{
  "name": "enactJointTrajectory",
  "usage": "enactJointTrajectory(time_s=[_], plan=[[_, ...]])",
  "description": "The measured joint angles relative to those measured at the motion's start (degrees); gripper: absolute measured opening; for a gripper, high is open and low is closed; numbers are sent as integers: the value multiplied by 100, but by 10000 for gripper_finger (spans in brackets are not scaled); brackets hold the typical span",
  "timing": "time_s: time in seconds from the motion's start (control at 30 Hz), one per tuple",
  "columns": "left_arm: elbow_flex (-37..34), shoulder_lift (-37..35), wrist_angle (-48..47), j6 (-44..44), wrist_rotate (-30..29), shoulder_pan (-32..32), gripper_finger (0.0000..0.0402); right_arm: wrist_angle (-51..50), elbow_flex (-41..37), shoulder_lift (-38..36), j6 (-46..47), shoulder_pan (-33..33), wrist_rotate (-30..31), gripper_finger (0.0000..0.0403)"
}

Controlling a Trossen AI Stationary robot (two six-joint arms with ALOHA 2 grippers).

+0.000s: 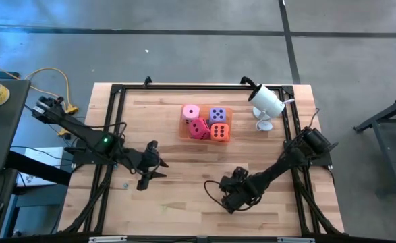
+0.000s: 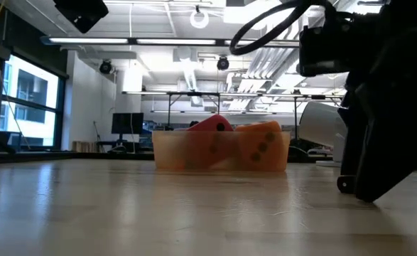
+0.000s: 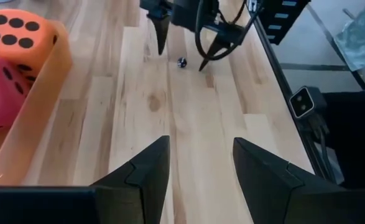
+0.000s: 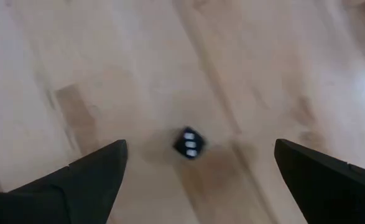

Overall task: Pick & Place Dice
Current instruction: Put the small black die into the orange bin

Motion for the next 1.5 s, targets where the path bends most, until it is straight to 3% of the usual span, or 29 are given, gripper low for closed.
enactJointTrajectory(time_s=[0.3, 0.53, 0.7, 0.97, 1.17, 1.5], plan=[[2, 183, 260, -6, 0, -216, 170, -40, 0, -2, -25, -7, 127, 376], [2, 212, 238, 20, 1, -270, 170, -74, 0, 0, -29, -164, 161, 272], [2, 252, 227, 22, 4, -376, 170, -64, 2, 0, 14, -294, -137, 199], [2, 248, 240, 24, 7, -513, 170, -106, 4, -7, 143, -311, -430, 116], [2, 248, 238, 0, 6, -513, 170, -151, 7, -48, -71, -300, -383, 28], [2, 243, 232, -17, 7, -511, 170, -392, 229, -664, -1039, -876, -155, 31]])
